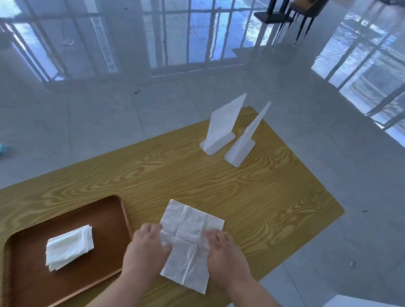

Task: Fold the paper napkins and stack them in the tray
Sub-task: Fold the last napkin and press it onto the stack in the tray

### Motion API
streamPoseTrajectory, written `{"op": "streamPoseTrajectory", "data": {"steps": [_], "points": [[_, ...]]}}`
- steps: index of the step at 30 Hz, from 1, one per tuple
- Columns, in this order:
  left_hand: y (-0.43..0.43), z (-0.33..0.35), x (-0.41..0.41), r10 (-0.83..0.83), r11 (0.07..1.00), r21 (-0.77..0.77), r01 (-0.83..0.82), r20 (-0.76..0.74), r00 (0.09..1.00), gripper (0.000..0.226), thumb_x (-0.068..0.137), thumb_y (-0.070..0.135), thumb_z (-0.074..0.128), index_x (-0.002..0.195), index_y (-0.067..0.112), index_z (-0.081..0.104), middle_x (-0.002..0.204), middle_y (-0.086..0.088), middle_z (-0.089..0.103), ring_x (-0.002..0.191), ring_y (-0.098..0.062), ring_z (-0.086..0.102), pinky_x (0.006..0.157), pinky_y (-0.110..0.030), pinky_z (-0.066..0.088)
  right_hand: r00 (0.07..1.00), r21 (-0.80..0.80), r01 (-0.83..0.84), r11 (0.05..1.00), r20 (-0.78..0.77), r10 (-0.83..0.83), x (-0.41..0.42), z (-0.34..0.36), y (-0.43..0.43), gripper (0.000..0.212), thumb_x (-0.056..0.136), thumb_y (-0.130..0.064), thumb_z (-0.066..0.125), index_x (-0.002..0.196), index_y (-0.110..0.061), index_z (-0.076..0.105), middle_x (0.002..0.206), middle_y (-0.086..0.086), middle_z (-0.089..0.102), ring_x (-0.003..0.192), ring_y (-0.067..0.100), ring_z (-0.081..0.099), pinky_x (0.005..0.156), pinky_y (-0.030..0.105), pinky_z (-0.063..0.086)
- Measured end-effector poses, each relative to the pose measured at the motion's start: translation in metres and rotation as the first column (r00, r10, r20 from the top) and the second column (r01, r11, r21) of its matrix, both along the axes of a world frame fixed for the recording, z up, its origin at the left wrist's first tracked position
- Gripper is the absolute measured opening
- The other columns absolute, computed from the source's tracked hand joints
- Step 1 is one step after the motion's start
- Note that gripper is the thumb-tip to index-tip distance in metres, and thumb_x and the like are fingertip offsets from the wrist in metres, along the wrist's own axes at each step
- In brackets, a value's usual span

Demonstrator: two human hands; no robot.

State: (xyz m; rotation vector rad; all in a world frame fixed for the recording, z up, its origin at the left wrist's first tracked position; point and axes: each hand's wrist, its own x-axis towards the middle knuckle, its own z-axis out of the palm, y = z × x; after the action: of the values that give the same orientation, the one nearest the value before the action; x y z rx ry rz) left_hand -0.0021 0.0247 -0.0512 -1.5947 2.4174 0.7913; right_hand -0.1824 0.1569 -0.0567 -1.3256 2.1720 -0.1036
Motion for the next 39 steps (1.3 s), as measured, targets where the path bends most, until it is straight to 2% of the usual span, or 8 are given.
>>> {"op": "streamPoseTrajectory", "data": {"steps": [2, 6, 17, 22, 27, 30, 35, 39], "points": [[-0.013, -0.002, 0.003, 0.131, 0.991, 0.015, -0.130, -0.034, 0.991, 0.059, 0.092, 0.049, 0.067, 0.139, 0.016, 0.054, 0.133, -0.004, 0.058, 0.124, -0.025, 0.058, 0.100, -0.037, 0.050, 0.973, -0.005, 0.227, 0.974, -0.036, -0.227, 0.004, 0.003, 0.000, 0.031, 0.098, -0.034, 0.051, 0.126, -0.024, 0.055, 0.126, -0.004, 0.060, 0.117, 0.020, 0.054, 0.098, 0.034, 0.049], [-0.028, -0.007, 0.000, 0.160, 0.987, 0.008, -0.161, 0.084, 0.984, 0.063, 0.091, 0.059, 0.068, 0.133, 0.014, 0.057, 0.129, -0.005, 0.061, 0.118, -0.024, 0.061, 0.093, -0.035, 0.051, 0.873, 0.161, 0.474, 0.866, 0.047, -0.486, 0.007, 0.006, -0.008, 0.047, 0.085, -0.059, 0.066, 0.108, -0.019, 0.060, 0.105, -0.003, 0.066, 0.102, 0.021, 0.064, 0.085, 0.038, 0.056], [-0.038, -0.011, -0.004, 0.095, 0.975, 0.197, -0.099, 0.032, 0.995, 0.027, 0.083, 0.047, 0.077, 0.084, 0.021, 0.068, 0.087, 0.003, 0.069, 0.080, -0.016, 0.065, 0.062, -0.029, 0.050, 0.839, 0.171, 0.525, 0.834, 0.061, -0.541, 0.008, -0.007, -0.017, 0.011, 0.094, -0.030, 0.060, 0.097, -0.022, 0.067, 0.103, -0.002, 0.067, 0.101, 0.023, 0.063, 0.080, 0.035, 0.053], [-0.046, 0.006, 0.004, 0.477, 0.747, 0.615, -0.252, -0.230, 0.848, 0.026, 0.077, 0.035, 0.088, 0.089, 0.015, 0.078, 0.087, -0.003, 0.084, 0.081, -0.026, 0.080, 0.076, -0.046, 0.066, 0.571, 0.178, 0.695, 0.696, 0.453, -0.685, -0.006, 0.012, -0.025, 0.009, 0.093, -0.026, 0.063, 0.095, -0.017, 0.064, 0.098, 0.002, 0.070, 0.079, 0.014, 0.060, 0.064, 0.029, 0.047], [-0.053, 0.043, 0.014, 0.629, 0.624, 0.756, -0.197, -0.337, 0.700, 0.032, 0.081, 0.022, 0.090, 0.102, 0.004, 0.073, 0.097, -0.012, 0.084, 0.086, -0.029, 0.081, 0.071, -0.037, 0.061, 0.303, 0.196, 0.763, 0.615, 0.733, -0.609, -0.015, 0.047, -0.039, 0.034, 0.090, -0.014, 0.074, 0.119, -0.018, 0.057, 0.117, 0.013, 0.071, 0.095, 0.024, 0.069, 0.073, 0.036, 0.055], [-0.058, 0.071, 0.023, 0.684, 0.596, 0.783, -0.176, -0.380, 0.623, 0.031, 0.085, 0.017, 0.087, 0.108, 0.002, 0.073, 0.102, -0.016, 0.083, 0.088, -0.029, 0.081, 0.069, -0.034, 0.063, 0.298, 0.164, 0.745, 0.647, 0.786, -0.542, -0.018, 0.071, -0.051, 0.053, 0.089, -0.014, 0.076, 0.135, -0.022, 0.050, 0.126, 0.015, 0.067, 0.110, 0.029, 0.070, 0.092, 0.045, 0.058], [-0.067, 0.119, 0.050, 0.727, 0.600, 0.782, -0.170, -0.444, 0.524, 0.024, 0.088, 0.017, 0.084, 0.107, 0.004, 0.076, 0.107, -0.020, 0.081, 0.097, -0.039, 0.077, 0.089, -0.055, 0.063, 0.352, 0.053, 0.705, 0.707, 0.840, -0.414, -0.019, 0.120, -0.067, 0.049, 0.093, -0.012, 0.073, 0.135, -0.026, 0.052, 0.118, 0.012, 0.073, 0.102, 0.025, 0.075, 0.075, 0.034, 0.060], [-0.072, 0.148, 0.074, 0.720, 0.647, 0.728, -0.226, -0.485, 0.497, 0.023, 0.095, 0.028, 0.078, 0.093, 0.005, 0.077, 0.091, -0.016, 0.082, 0.076, -0.030, 0.077, 0.065, -0.043, 0.062, 0.445, -0.049, 0.649, 0.759, 0.834, -0.326, -0.015, 0.153, -0.078, 0.043, 0.095, -0.009, 0.073, 0.135, -0.019, 0.059, 0.114, 0.010, 0.078, 0.102, 0.023, 0.077, 0.080, 0.036, 0.062]]}}
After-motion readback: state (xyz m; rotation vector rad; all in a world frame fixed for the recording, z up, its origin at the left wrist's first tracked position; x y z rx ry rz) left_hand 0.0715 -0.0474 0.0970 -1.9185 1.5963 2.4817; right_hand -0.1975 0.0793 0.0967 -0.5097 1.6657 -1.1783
